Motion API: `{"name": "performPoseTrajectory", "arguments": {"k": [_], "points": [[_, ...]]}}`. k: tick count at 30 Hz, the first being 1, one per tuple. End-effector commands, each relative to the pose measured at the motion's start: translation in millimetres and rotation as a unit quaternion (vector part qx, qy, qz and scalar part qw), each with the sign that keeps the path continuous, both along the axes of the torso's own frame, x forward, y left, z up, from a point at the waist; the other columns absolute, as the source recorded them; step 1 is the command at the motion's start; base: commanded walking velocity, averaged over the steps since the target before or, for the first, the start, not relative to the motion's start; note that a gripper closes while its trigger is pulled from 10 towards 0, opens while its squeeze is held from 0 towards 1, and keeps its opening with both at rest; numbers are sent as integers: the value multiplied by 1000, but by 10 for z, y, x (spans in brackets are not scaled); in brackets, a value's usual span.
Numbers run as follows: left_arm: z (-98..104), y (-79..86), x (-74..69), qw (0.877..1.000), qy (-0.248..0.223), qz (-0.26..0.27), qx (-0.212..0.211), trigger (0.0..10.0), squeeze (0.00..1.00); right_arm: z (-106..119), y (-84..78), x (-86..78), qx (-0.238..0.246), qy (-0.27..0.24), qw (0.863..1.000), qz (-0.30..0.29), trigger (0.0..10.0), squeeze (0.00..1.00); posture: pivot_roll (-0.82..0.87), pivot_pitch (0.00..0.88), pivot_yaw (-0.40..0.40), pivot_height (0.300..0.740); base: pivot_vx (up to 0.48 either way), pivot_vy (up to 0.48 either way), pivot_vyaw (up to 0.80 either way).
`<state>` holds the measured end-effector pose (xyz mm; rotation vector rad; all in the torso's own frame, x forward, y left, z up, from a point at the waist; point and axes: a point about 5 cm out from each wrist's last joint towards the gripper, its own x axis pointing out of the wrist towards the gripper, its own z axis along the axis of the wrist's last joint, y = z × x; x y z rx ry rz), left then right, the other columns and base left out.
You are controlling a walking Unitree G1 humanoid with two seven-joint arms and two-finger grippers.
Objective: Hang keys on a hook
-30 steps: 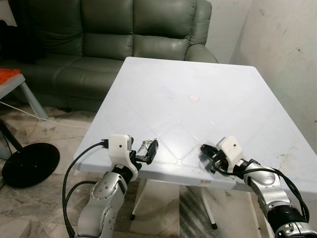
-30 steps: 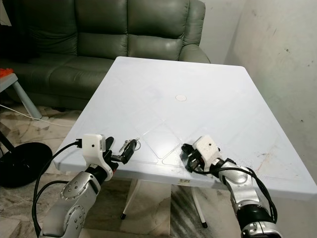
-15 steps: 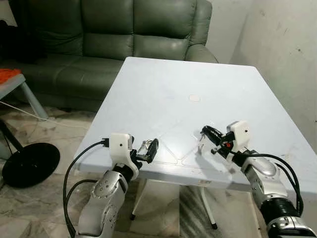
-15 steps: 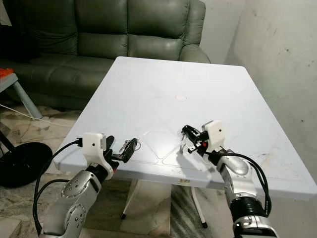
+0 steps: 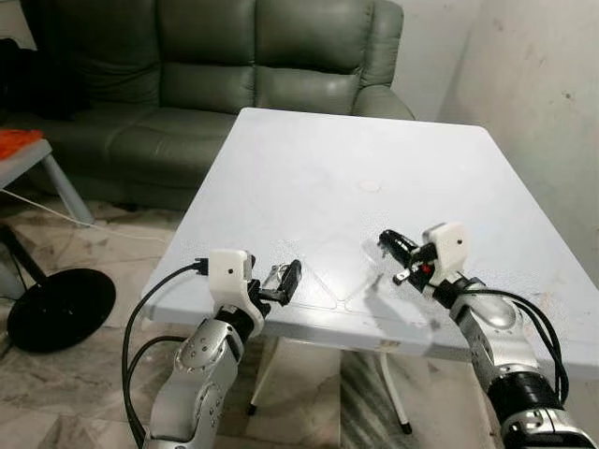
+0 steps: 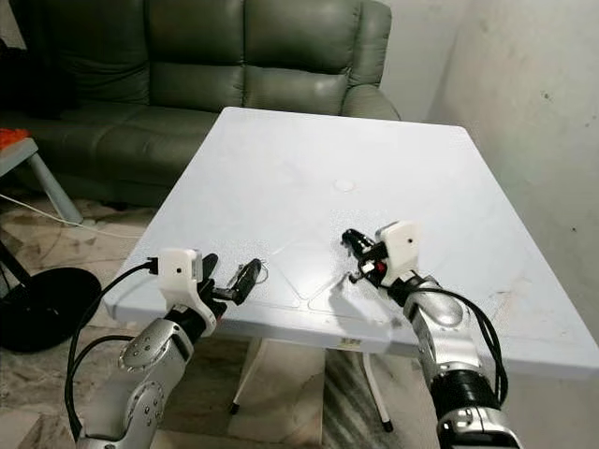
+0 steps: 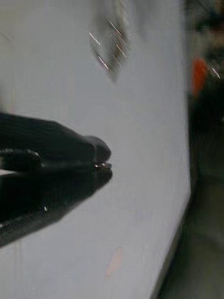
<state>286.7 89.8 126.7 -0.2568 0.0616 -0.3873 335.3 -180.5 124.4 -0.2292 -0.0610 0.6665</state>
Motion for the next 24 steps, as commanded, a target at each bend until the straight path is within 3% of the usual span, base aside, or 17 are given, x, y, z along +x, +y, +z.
{"name": "performPoseTrajectory", "arguments": {"k": [1, 6, 14, 15, 16, 17, 18, 19, 20, 21, 24], "points": [[-1, -52, 3, 1000, 1, -2, -6, 10000, 0, 23, 53, -28, -37, -9, 999, 33, 10000, 0, 32, 24, -50, 740, 0, 0, 0], [1, -55, 7, 1000, 2, -2, -8, 10000, 0, -93, 137, -120, -88, 6, 993, 79, 10000, 0, 28, 31, -50, 740, 0, 0, 0], [-1, -55, 8, 1000, 3, -1, -10, 10000, 0, -123, 157, -126, -67, 25, 995, 66, 10000, 0, 26, 35, -49, 740, 0, 0, 0], [0, -56, 9, 1000, 3, -1, -10, 10000, 0, -121, 153, -121, -58, 32, 996, 63, 10000, 47, 24, 41, -49, 740, 0, 0, 0], [2, -57, 10, 1000, 3, -1, -10, 10000, 0, -111, 143, -99, -53, 34, 997, 49, 10000, 996, 25, 41, -49, 740, 0, 0, 0], [3, -58, 10, 1000, 3, 0, -10, 10000, 0, -105, 136, -85, -56, 32, 997, 40, 10000, 996, 25, 41, -50, 740, 0, 0, 0], [2, -59, 9, 1000, 3, 0, -11, 10000, 0, -105, 130, -74, -62, 29, 997, 32, 10000, 859, 25, 43, -51, 740, 0, 0, 0], [1, -61, 7, 1000, 4, 0, -12, 10000, 0, -108, 134, -69, -66, 30, 997, 31, 10000, 278, 25, 43, -51, 740, 0, 0, 0], [0, -61, 6, 1000, 4, 0, -12, 10000, 0, -109, 140, -71, -66, 31, 997, 34, 10000, 278, 25, 43, -51, 740, 0, 0, 0], [-1, -61, 6, 1000, 4, 0, -12, 10000, 0, -106, 145, -73, -66, 30, 997, 36, 10000, 0, 25, 43, -51, 740, 0, 0, 0], [0, -64, 3, 1000, 4, 0, -12, 10000, 0, -93, 148, -74, -64, 26, 997, 35, 10000, 0, 25, 46, -54, 740, 0, 0, 0]]}}
